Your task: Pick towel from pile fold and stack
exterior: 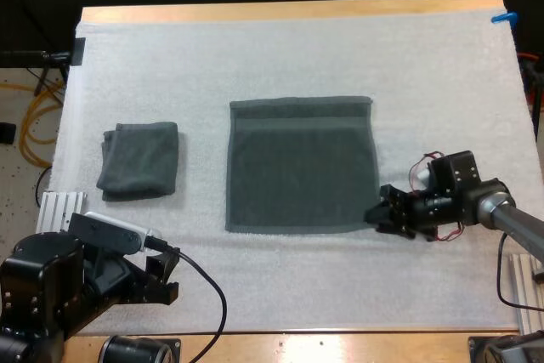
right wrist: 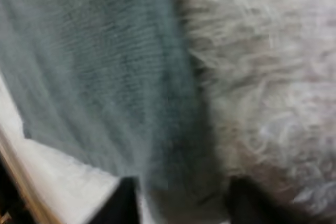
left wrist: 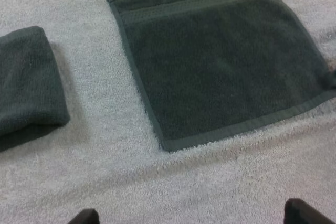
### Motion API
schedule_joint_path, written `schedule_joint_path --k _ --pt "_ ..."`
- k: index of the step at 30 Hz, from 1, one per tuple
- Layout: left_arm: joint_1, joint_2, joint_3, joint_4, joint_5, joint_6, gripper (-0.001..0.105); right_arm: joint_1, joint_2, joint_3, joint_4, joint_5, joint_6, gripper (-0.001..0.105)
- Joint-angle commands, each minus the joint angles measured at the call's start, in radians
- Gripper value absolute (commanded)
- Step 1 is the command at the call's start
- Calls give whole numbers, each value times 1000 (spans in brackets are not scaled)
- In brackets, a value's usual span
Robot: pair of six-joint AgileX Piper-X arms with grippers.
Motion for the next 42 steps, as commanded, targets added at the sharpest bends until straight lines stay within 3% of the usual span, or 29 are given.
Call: schedule_joint_path --k 1,4,8,16,20,30,34,42 --pt "2 -3 0 -7 -8 -5 66 7 9 8 14 38 -4 19" --pt "2 5 0 -7 -8 -5 66 7 -2 8 14 66 -4 0" --pt "2 31 0 -29 2 -5 66 7 -32 8 14 95 -20 0" --pt "2 171 0 -137 155 -37 66 7 -58 8 14 113 -41 0" --pt "2 254 26 -176 181 -37 66 7 -58 8 14 112 -41 0" --pt "2 393 278 -417 190 -75 66 7 -58 8 14 112 -49 0" --pt "2 458 374 -536 258 -118 66 7 -58 8 14 112 -49 0" --pt "2 638 447 -689 275 -134 66 7 -58 8 14 112 -49 0"
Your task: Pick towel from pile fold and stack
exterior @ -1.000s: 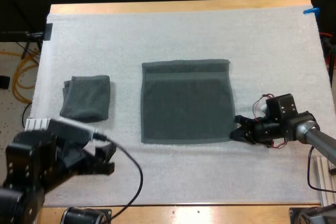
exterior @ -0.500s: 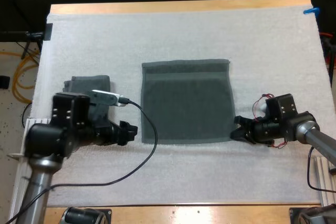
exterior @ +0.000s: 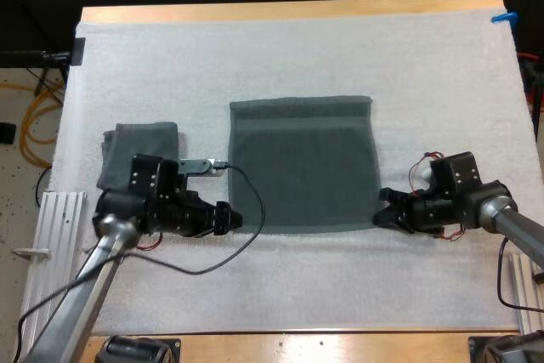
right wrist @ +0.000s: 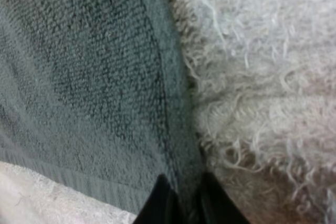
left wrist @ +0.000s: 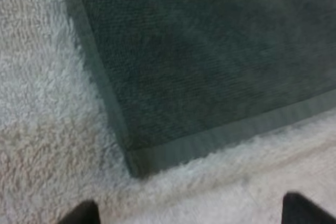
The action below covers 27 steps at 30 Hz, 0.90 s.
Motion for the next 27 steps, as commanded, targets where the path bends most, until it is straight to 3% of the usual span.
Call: schedule_joint_path --k 1,10,18,20,22,27 --pt "2 37 0 -40 10 -10 66 2 -8 2 2 -2 -12 0" --pt "2 230 0 -131 12 -13 66 2 -8 2 9 -2 -12 0" --pt "2 298 0 -164 15 -13 66 2 -8 2 25 -2 -12 0" --pt "2 297 0 -164 50 -13 66 2 -8 2 25 -2 -12 0" --pt "2 299 0 -175 132 -15 66 2 -8 2 25 -2 -12 0" --pt "2 321 0 -193 147 -63 66 2 -8 2 25 -2 -12 0"
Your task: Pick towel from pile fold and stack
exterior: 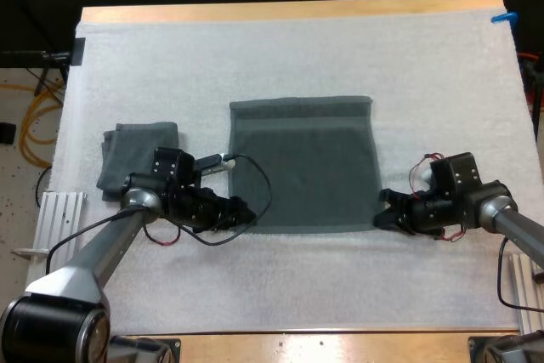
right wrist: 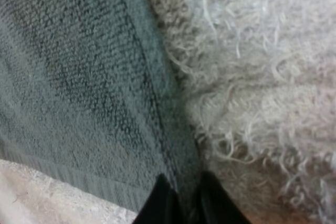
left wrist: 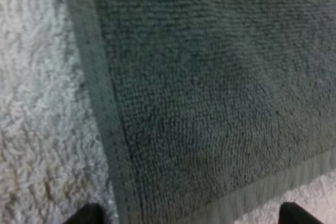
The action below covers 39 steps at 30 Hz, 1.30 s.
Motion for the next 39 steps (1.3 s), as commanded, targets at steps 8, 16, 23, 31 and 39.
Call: schedule_joint_path --k 8,16,23,31,39 --pt "-42 68 2 -46 111 -51 66 2 -8 2 7 -2 -12 0" --pt "-48 78 -1 -47 75 -52 45 2 -8 2 7 -2 -12 0" --pt "-48 78 -1 -35 -13 -50 0 2 -8 2 7 -2 -12 0" --pt "-48 33 -1 121 -18 80 0 2 -35 2 57 -80 -16 0" --pt "-94 -119 -1 263 -41 122 0 2 -190 2 185 -78 -25 0"
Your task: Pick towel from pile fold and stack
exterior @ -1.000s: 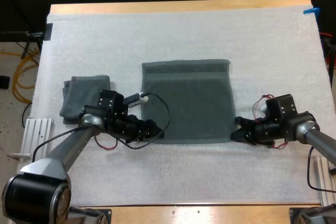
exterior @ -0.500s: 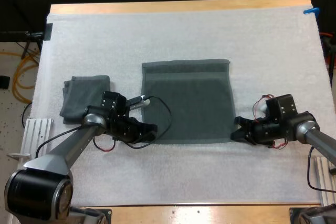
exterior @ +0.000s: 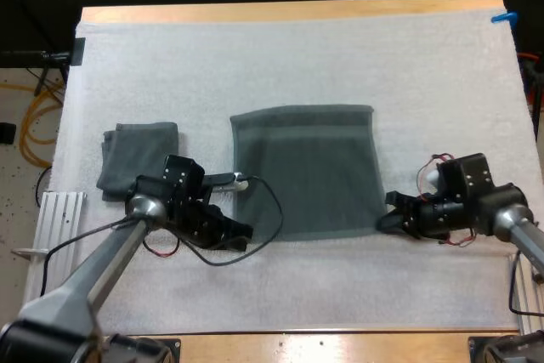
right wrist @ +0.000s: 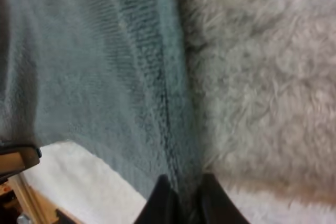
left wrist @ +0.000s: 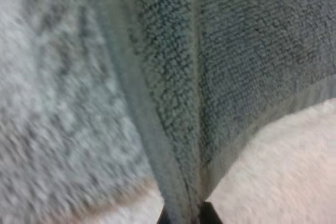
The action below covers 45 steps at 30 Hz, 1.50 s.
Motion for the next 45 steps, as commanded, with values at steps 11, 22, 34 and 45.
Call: schedule_joint_path --k 11,22,34,45 --pt "-37 -165 2 161 18 12 0 2 -180 1 193 -15 -14 0" --pt "22 -111 2 -117 216 -137 0 2 -109 1 -69 -96 218 0" --pt "96 107 2 -505 254 -300 0 2 151 -4 -608 -95 551 0" --pt "96 213 1 -817 210 -460 0 2 312 -136 -688 6 577 0"
